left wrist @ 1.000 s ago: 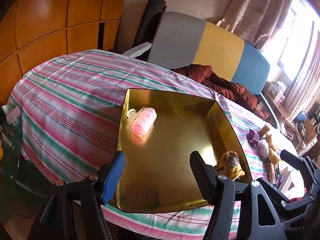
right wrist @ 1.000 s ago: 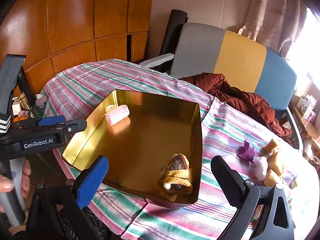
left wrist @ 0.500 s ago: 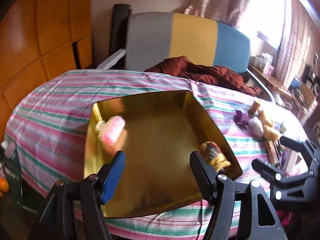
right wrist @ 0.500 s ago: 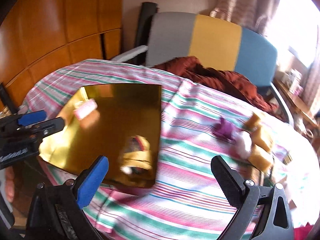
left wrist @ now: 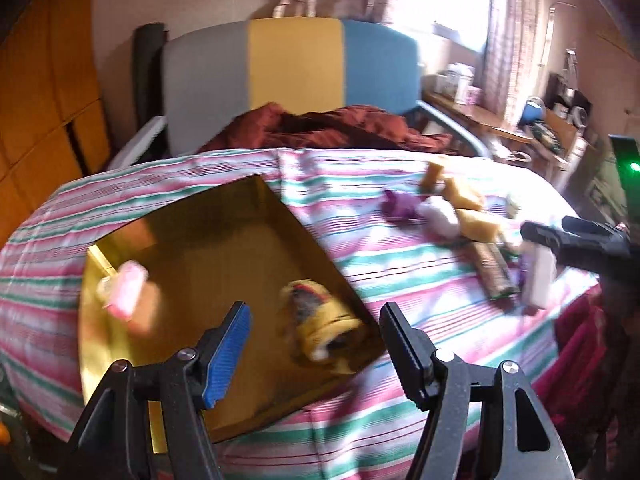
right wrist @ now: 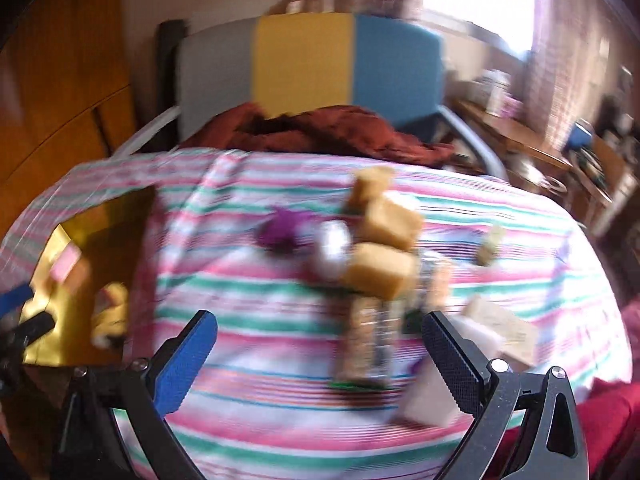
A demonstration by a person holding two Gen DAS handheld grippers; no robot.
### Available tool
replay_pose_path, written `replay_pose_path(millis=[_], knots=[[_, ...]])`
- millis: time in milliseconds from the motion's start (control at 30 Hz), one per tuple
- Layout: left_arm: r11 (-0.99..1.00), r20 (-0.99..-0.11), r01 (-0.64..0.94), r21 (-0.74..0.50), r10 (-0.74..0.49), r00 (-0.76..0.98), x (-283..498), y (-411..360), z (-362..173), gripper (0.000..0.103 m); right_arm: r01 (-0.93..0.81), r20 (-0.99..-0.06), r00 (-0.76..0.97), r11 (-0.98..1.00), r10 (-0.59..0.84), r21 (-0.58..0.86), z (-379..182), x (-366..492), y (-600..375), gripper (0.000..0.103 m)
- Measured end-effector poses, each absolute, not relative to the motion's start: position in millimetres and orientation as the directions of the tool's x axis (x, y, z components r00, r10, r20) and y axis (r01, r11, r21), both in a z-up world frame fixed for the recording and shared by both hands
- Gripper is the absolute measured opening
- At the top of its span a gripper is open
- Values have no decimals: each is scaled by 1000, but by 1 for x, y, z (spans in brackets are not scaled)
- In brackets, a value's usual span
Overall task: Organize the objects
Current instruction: 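Return both tools to the items and lower the left onto a cracker pack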
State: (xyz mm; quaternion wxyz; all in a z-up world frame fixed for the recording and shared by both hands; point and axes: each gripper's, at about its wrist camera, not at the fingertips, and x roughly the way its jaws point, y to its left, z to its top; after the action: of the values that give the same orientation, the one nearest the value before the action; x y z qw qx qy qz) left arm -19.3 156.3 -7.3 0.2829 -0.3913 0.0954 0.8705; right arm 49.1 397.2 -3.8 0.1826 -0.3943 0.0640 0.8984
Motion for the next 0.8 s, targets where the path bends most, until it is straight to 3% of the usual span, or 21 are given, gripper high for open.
replay_pose_path(millis=[333,533,800], knots=[[-669,-763,-729,-141,543,-350,-4,233,-16,68,-676,-682,-594,-725,426,136,5,101,521,103],[-610,-807,-772,-178,539,-240,-1,288,-39,68,-699,-665,-643,-646,380,307,-13,121,552,103],[-601,-853,-771,-211,498,-155,-13,359,-72,68,-686,-656,-680,-599,327,413,-23,127,561,103]])
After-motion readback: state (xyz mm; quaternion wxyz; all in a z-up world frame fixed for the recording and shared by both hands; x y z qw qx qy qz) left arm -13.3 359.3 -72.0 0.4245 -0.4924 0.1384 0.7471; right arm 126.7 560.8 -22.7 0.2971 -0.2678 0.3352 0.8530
